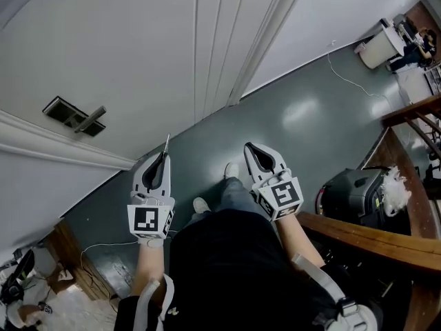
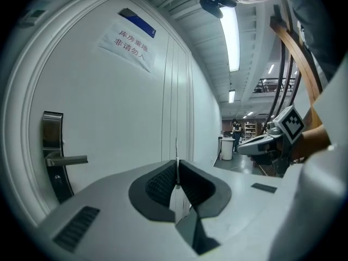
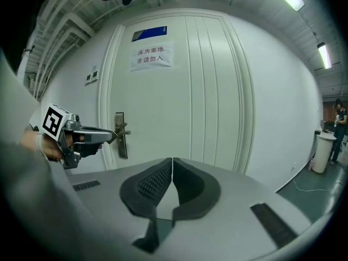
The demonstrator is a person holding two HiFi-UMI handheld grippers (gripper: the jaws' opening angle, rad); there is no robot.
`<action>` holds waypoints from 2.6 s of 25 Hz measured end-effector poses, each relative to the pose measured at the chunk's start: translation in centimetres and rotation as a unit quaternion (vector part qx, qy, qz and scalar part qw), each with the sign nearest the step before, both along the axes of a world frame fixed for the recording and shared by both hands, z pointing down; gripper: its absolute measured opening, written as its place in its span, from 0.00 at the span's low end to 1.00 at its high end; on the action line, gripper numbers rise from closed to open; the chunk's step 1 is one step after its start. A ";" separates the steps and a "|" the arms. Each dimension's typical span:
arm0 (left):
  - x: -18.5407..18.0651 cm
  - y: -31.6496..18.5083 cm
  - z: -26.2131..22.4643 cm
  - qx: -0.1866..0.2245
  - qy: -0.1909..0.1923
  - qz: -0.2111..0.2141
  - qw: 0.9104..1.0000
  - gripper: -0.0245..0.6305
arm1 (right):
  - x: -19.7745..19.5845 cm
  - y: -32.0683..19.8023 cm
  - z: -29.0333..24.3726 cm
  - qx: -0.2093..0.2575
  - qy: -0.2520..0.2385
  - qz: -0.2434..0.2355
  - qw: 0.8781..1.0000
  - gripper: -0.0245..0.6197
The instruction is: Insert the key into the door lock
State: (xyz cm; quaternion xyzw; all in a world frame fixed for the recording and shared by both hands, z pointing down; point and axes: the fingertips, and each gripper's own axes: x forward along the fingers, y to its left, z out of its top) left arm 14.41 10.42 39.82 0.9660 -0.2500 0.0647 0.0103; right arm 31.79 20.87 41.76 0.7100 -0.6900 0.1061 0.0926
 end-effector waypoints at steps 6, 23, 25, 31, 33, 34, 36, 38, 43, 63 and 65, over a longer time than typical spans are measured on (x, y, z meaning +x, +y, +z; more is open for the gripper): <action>0.8 -4.2 0.9 -0.002 -0.012 -0.026 1.000 0.07 | 1.3 -5.8 0.3 0.000 -0.006 -0.032 0.999 0.06; 7.3 -15.0 1.4 -0.010 -0.049 -0.156 0.986 0.07 | 6.2 -23.3 0.3 -0.002 -0.011 -0.227 0.974 0.06; 7.8 -15.4 1.3 -0.012 -0.051 -0.177 0.983 0.07 | 6.3 -24.5 0.0 -0.002 -0.012 -0.257 0.966 0.06; 7.5 -16.5 1.6 -0.023 -0.051 -0.241 0.969 0.07 | 5.4 -27.2 0.4 -0.005 -0.014 -0.334 0.943 0.06; 6.8 -16.5 1.9 -0.034 -0.045 -0.266 0.962 0.07 | 4.3 -28.1 0.4 -0.004 -0.012 -0.365 0.931 0.06; 6.3 -16.5 1.9 -0.039 -0.040 -0.279 0.959 0.07 | 3.7 -28.4 0.4 -0.004 -0.011 -0.380 0.925 0.06; 5.3 -16.3 2.0 -0.049 -0.029 -0.304 0.951 0.07 | 2.5 -28.9 0.3 -0.006 -0.010 -0.406 0.914 0.06; 4.1 -16.1 2.3 -0.059 -0.022 -0.322 0.945 0.07 | 1.2 -29.3 0.4 -0.007 -0.009 -0.430 0.903 0.06; 0.8 -15.6 3.8 -0.086 -0.021 -0.343 0.935 0.07 | -3.2 -30.1 0.8 -0.007 0.002 -0.480 0.877 0.06; -19.2 -15.4 8.8 -0.203 0.088 -0.350 0.910 0.07 | -21.5 -31.4 1.8 -0.049 0.046 -0.502 0.863 0.06; -20.6 -15.9 9.4 -0.215 0.101 -0.344 0.908 0.07 | -22.6 -31.7 2.0 -0.051 0.049 -0.495 0.866 0.06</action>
